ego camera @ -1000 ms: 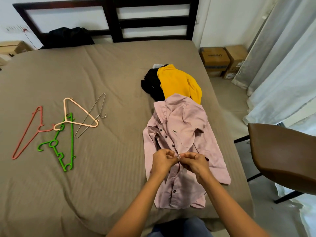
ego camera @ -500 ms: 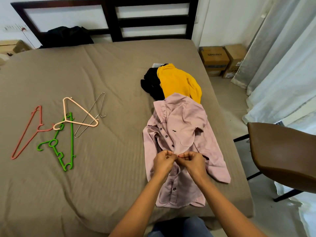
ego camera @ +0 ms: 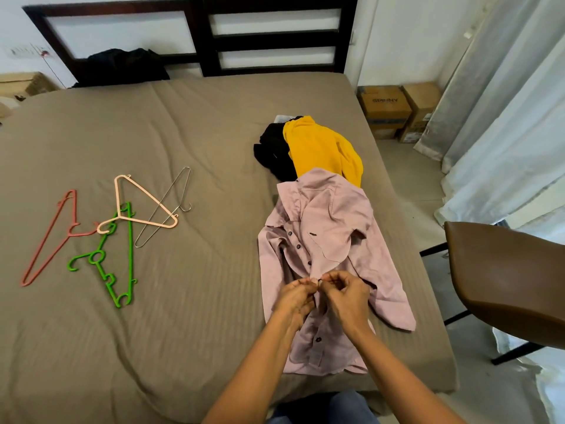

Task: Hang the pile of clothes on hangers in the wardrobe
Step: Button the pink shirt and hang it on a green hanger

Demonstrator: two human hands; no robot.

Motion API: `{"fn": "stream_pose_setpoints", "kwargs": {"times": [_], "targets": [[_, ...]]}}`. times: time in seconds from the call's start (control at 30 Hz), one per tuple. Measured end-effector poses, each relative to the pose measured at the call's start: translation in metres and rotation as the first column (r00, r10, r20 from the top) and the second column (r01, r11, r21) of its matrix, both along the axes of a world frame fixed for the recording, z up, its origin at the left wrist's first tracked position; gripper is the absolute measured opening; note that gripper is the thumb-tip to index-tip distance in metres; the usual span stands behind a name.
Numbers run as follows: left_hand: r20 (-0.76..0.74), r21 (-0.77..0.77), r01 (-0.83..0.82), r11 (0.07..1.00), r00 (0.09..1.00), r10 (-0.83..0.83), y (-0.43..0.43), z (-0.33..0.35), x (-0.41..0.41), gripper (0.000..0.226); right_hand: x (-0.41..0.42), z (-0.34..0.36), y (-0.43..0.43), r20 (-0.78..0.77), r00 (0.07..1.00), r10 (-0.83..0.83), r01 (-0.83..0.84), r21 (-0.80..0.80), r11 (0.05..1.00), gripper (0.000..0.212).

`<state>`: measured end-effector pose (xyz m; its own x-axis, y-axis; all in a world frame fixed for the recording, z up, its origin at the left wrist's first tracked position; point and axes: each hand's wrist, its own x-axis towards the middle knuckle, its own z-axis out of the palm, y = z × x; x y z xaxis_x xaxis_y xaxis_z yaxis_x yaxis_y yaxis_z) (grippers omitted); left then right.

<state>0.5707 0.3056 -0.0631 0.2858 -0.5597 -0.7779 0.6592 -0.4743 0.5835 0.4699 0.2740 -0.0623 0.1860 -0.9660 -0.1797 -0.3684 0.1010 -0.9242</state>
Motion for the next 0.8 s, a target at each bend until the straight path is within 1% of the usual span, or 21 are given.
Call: {"fn": "stream_pose_setpoints", "kwargs": {"times": [0.07,0.13,0.17,0.2,0.23,0.27,0.3,0.33,0.37,0.4,0.43,0.47,0.5,0.53,0.57,0.6,0.67,0.7,0.73,0.77,0.8], "targets": [[-0.014,-0.025,0.018,1.0,1.0,-0.018,0.003,-0.001,0.0,0.024,0.003,0.0,-0.003,0.02,1.0,-0.021,0.019,0.105,0.994,0.013],[0.029,-0.052,0.066,0.996,0.998,-0.064,0.008,-0.006,0.003,0.022,0.005,0.002,-0.01,0.051,0.998,-0.026,0.009,0.314,0.95,0.017],[0.076,-0.07,0.106,0.992,0.992,-0.101,0.009,-0.008,0.006,0.021,0.005,0.004,-0.015,0.086,0.996,-0.027,-0.017,0.47,0.882,0.017],[0.134,-0.085,0.159,0.984,0.98,-0.147,0.01,-0.011,0.01,0.021,0.004,0.007,-0.02,0.135,0.991,-0.025,-0.068,0.641,0.765,0.019],[0.192,-0.1,0.214,0.972,0.962,-0.192,0.011,-0.015,0.013,0.02,0.001,0.009,-0.026,0.178,0.983,-0.039,-0.118,0.784,0.609,0.023],[0.247,-0.104,0.269,0.957,0.939,-0.237,0.012,-0.017,0.016,0.02,-0.002,0.01,-0.031,0.201,0.978,-0.058,-0.151,0.869,0.471,0.028],[0.3,-0.099,0.317,0.943,0.913,-0.276,0.013,-0.018,0.019,0.02,-0.004,0.009,-0.035,0.202,0.978,-0.047,-0.167,0.901,0.401,0.03],[0.364,-0.084,0.365,0.927,0.877,-0.313,0.015,-0.019,0.02,0.02,-0.004,0.007,-0.038,0.176,0.984,0.007,-0.164,0.901,0.401,0.029],[0.432,-0.065,0.402,0.913,0.836,-0.337,0.016,-0.019,0.02,0.02,-0.002,0.006,-0.04,0.108,0.989,0.097,-0.142,0.859,0.493,0.026],[0.503,-0.048,0.431,0.901,0.79,-0.352,0.019,-0.019,0.019,0.021,0.002,0.002,-0.043,-0.006,0.988,0.154,-0.099,0.738,0.667,0.018],[0.559,-0.038,0.449,0.893,0.75,-0.353,0.021,-0.017,0.017,0.021,0.007,0.0,-0.045,-0.119,0.98,0.157,-0.068,0.544,0.836,0.007],[0.586,-0.036,0.458,0.888,0.729,-0.353,0.023,-0.016,0.014,0.021,0.012,0.002,-0.045,-0.206,0.966,0.156,-0.078,0.343,0.936,0.011],[0.594,-0.041,0.465,0.884,0.723,-0.353,0.025,-0.016,0.011,0.022,0.017,0.003,-0.045,-0.262,0.945,0.197,-0.135,0.239,0.962,0.024],[0.588,-0.04,0.473,0.88,0.723,-0.362,0.026,-0.018,0.008,0.023,0.021,0.006,-0.046,-0.292,0.919,0.265,-0.198,0.237,0.951,0.032],[0.565,-0.04,0.47,0.882,0.738,-0.369,0.027,-0.019,0.005,0.024,0.024,0.008,-0.046,-0.299,0.9,0.319,-0.237,0.278,0.931,0.034],[0.514,-0.043,0.448,0.893,0.777,-0.365,0.029,-0.02,0.003,0.025,0.025,0.008,-0.047,-0.31,0.881,0.358,-0.254,0.329,0.91,0.032],[0.319,-0.059,0.347,0.936,0.895,-0.312,0.031,-0.023,0.003,0.026,0.025,0.004,-0.048,-0.33,0.875,0.355,-0.236,0.349,0.907,0.028],[0.2,-0.054,0.288,0.956,0.941,-0.272,0.031,-0.023,0.004,0.023,0.024,0.002,-0.048,-0.31,0.894,0.322,-0.206,0.353,0.913,0.027],[0.102,-0.021,0.253,0.967,0.963,-0.25,0.03,-0.025,0.006,0.019,0.023,0.002,-0.047,-0.253,0.929,0.271,-0.163,0.377,0.912,0.026],[0.035,0.02,0.232,0.973,0.972,-0.233,0.028,-0.026,0.009,0.019,0.022,0.002,-0.046,-0.158,0.966,0.206,-0.123,0.421,0.899,0.026],[0.005,0.051,0.211,0.976,0.977,-0.212,0.025,-0.029,0.012,0.027,0.02,0.002,-0.044,-0.054,0.989,0.14,-0.097,0.482,0.871,0.025]]}}
